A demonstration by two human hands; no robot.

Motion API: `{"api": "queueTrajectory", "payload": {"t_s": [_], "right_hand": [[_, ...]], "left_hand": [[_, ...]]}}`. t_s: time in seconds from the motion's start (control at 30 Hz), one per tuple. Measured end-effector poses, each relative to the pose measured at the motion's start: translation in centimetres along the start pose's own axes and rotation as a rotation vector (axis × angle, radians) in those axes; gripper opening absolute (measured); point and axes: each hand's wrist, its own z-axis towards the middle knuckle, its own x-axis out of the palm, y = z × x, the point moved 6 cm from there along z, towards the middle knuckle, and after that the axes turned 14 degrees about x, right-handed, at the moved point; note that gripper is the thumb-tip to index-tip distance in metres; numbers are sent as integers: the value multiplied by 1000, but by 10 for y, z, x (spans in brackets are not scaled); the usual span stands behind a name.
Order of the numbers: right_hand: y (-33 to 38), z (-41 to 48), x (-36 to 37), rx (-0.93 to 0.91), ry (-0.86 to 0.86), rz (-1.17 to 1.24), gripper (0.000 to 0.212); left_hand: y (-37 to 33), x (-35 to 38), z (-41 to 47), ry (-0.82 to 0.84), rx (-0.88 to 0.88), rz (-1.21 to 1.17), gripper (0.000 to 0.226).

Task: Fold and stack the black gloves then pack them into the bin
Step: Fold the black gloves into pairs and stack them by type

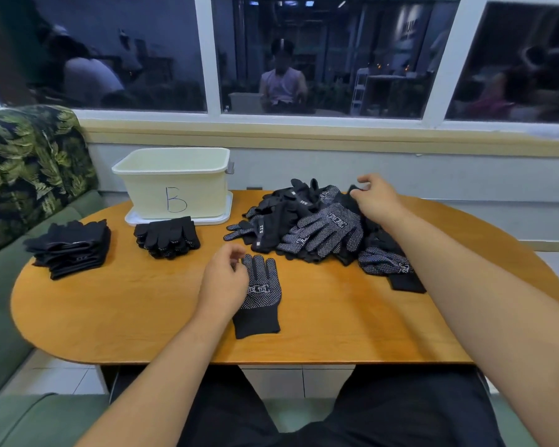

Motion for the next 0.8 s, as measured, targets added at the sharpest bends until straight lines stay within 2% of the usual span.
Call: {"api": "queueTrajectory", "payload": {"t_s": [0.07,0.17,0.23,0.37,0.57,0.63,0.7,0.77,0.8], "right_hand": [[0,1,8,-29,-6,-148,49],[10,-13,20,-112,-62,-355,49],[19,-22,27,-159,-50,-352,47],[30,-29,43,-180,86,-211,36],[62,-61,81,-416,260,-341,26],[71,-73,95,-514,294,-476,22],[70,-86,110,-614,323,-756,23],[63,-91,121,-712,269,-1024,30],[62,-91,121,-748,212,-1046,23]], "left_hand": [[5,-9,0,-74,-88,-95,43],[11,-19,-1,-154,-153,-192,47],[12,-19,0,-158,-158,-214,48],[12,-16,1,-144,-153,-214,46],[11,-12,2,-117,-146,-201,48],[11,-12,2,-113,-140,-193,48],[11,-12,2,-115,-138,-192,47],[10,-11,2,-109,-142,-188,47],[10,-11,2,-103,-142,-189,47]]}}
